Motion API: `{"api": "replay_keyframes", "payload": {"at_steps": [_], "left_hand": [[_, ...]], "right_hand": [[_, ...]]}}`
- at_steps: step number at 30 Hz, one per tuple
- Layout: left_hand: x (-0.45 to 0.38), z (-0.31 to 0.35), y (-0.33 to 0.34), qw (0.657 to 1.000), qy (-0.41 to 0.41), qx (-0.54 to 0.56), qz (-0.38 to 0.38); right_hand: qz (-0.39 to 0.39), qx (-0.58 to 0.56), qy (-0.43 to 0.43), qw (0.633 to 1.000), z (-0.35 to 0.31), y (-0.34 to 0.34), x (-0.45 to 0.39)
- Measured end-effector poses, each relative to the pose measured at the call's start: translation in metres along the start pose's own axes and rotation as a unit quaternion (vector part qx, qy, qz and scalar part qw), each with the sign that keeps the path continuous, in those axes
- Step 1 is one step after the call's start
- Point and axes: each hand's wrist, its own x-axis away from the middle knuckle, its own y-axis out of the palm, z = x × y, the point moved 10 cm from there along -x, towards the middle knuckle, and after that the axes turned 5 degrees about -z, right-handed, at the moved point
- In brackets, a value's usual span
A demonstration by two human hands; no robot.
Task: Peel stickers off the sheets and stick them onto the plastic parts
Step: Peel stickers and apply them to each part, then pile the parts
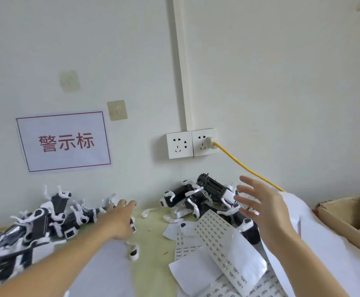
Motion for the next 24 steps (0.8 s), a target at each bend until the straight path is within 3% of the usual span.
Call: {"api": "replay_keyframes", "payload": {"at_steps": [3, 7, 9, 12, 16, 20, 24], "left_hand": [[-0.009, -0.015, 0.017, 0.994, 0.043, -0.007, -0.103], [-0.013, -0.01, 0.006, 0.98, 0.055, -0.188, -0.026], [-0.011, 0.007, 0.001, 0.945, 0.056, -0.318, 0.044], [-0.011, 0.042, 0.011, 0.867, 0.103, -0.476, 0.104], [-0.026, 0.052, 0.037, 0.822, 0.101, -0.56, 0.02], [-0.028, 0.056, 0.032, 0.837, 0.096, -0.539, 0.026], [-0.018, 0.048, -0.002, 0.908, 0.059, -0.411, 0.055]], "right_hand": [[-0.031, 0.048, -0.023, 0.998, 0.003, 0.011, -0.001], [-0.051, 0.065, -0.016, 0.996, 0.013, 0.02, -0.002], [-0.058, 0.071, -0.012, 0.996, 0.017, 0.024, -0.002], [-0.063, 0.076, -0.012, 0.995, 0.019, 0.026, -0.001], [-0.064, 0.082, -0.012, 0.995, 0.02, 0.026, -0.002], [-0.07, 0.09, -0.011, 0.993, 0.019, 0.026, -0.004], [-0.078, 0.106, -0.011, 0.991, 0.02, 0.03, -0.005]]}}
